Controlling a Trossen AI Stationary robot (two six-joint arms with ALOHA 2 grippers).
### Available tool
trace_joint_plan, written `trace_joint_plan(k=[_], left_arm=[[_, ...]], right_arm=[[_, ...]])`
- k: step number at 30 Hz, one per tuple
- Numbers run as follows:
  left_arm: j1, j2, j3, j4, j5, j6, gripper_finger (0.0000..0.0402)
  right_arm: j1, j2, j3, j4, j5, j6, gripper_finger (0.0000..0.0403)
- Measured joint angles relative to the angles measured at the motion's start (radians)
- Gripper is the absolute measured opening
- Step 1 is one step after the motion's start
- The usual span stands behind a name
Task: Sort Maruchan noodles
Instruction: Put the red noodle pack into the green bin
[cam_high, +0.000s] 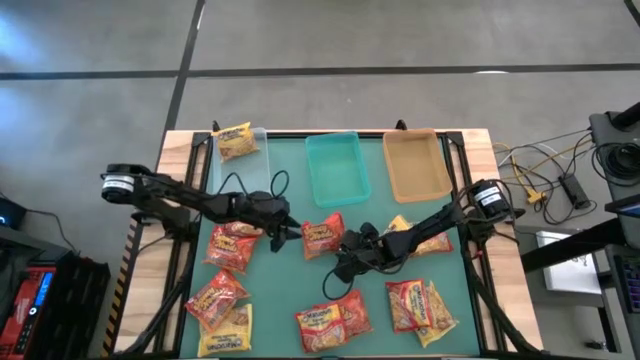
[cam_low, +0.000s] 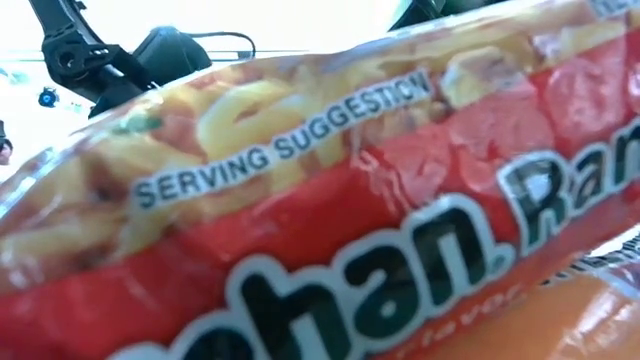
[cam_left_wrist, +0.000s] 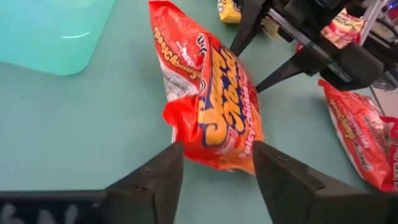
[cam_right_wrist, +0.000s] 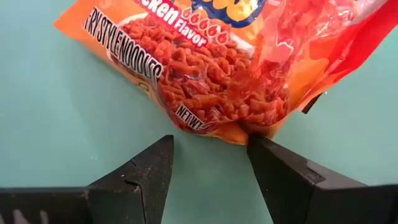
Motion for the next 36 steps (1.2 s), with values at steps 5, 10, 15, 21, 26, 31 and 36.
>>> trace_joint_plan(k=[5,10,15,21,26,31,36], left_arm=[[0.000,0.026,0.014,-0.004,0.000,0.009,0.0212],[0.000,0.027,0.007,-0.010,0.001,0.024,0.0228],[0.000,0.038,0.009,-0.007,0.001,0.026,0.0230],[0.001,0.040,0.010,-0.003,0.001,0.026,0.0230],[0.002,0.040,0.010,-0.002,0.000,0.027,0.0230],[0.002,0.041,0.010,0.022,-0.004,0.012,0.0230],[0.002,0.085,0.010,0.084,-0.010,-0.038,0.0230]], right_arm=[[0.017,-0.036,0.016,-0.022,-0.024,-0.005,0.0203],[0.037,-0.074,0.053,0.009,0.011,-0.056,0.0203],[0.031,-0.049,0.063,0.016,0.115,-0.099,0.0203],[0.021,0.009,0.059,0.036,0.140,-0.068,0.0203],[0.022,0.051,0.060,0.042,0.161,-0.049,0.0203],[0.022,0.090,0.061,0.059,0.172,-0.049,0.0203],[0.022,0.122,0.060,0.061,0.183,-0.043,0.0203]])
